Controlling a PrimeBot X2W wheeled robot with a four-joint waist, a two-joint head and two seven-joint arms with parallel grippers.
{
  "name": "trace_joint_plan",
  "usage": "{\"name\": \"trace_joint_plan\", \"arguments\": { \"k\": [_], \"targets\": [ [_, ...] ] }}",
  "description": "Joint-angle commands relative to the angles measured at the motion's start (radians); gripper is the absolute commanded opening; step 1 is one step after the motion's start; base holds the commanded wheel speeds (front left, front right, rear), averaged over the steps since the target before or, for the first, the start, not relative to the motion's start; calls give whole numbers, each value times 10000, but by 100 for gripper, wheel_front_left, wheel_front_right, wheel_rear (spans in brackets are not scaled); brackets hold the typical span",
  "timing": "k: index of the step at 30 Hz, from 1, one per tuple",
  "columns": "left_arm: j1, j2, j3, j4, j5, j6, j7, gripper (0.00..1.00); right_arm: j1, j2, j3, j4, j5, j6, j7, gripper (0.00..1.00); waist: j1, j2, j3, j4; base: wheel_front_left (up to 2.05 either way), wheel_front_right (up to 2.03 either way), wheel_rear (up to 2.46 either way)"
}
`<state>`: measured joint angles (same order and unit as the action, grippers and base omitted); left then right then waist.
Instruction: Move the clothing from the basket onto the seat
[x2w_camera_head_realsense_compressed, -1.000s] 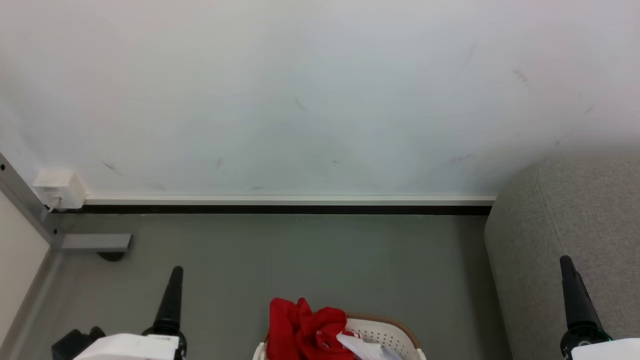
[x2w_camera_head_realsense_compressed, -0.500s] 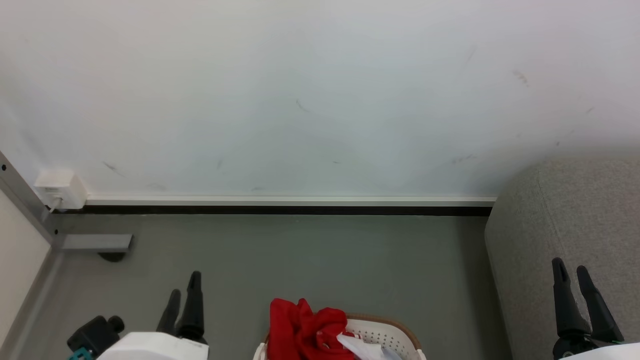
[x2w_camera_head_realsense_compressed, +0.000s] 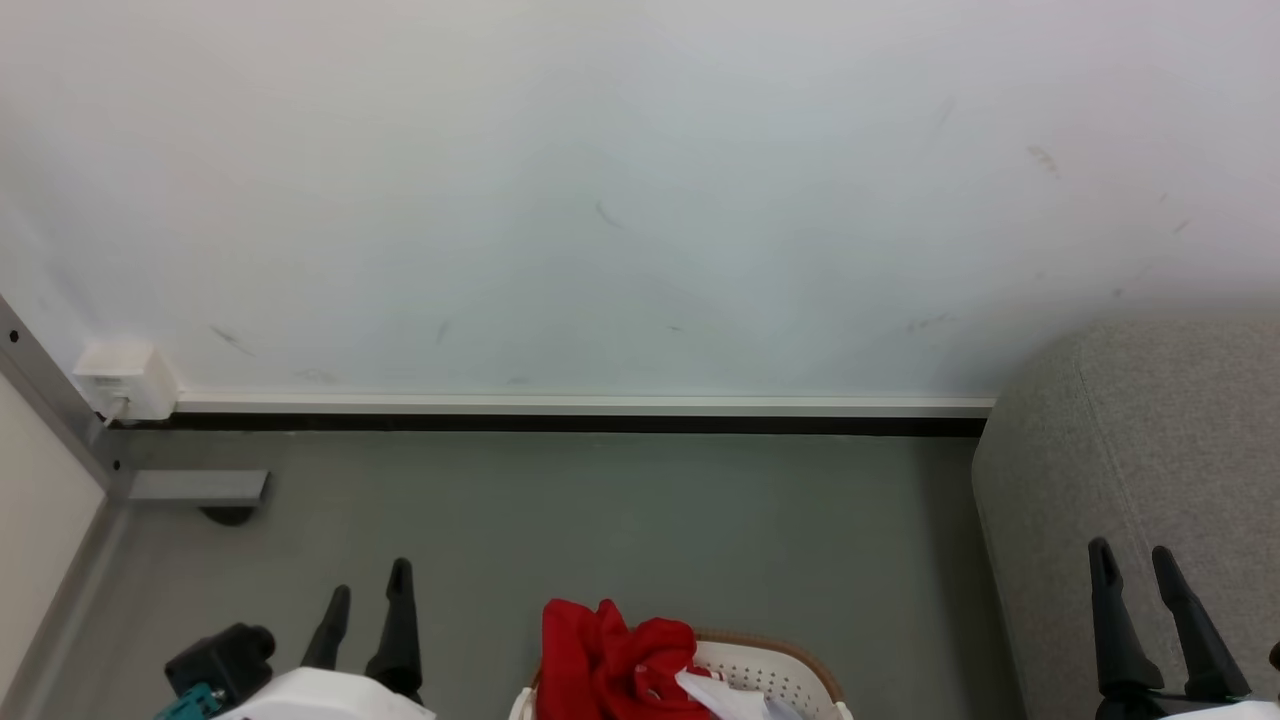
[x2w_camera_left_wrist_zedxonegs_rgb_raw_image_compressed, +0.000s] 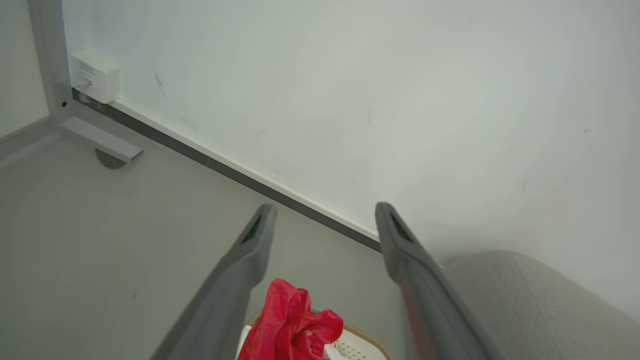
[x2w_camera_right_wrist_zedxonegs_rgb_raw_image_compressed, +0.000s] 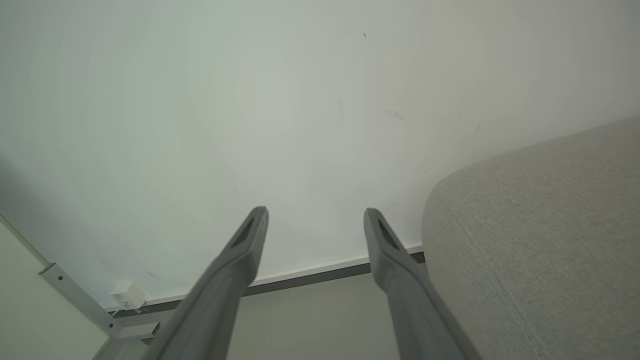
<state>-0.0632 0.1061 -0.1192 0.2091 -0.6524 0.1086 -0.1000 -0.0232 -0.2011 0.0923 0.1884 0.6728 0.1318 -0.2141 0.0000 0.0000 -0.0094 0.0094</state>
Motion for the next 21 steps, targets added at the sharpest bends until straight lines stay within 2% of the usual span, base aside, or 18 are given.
{"name": "trace_joint_plan", "arguments": {
  "k": [1, 10, 21],
  "targets": [
    [-105, 174, -127, -94, 467, 147, -169, 100, -3, 40, -155, -58, -470, -9, -77, 100, 0, 0, -5, 5, 0, 0, 0],
    [-54, 429, -550, -182, 1451, 593, -409, 100, 176, 261, -381, 55, -1854, -11, -158, 100, 0, 0, -51, 44, 0, 0, 0],
    [-4, 644, -921, -189, 2423, 915, -672, 100, 328, 478, -604, 145, -3182, -12, -227, 100, 0, 0, -80, 72, 0, 0, 0]
  ]
}}
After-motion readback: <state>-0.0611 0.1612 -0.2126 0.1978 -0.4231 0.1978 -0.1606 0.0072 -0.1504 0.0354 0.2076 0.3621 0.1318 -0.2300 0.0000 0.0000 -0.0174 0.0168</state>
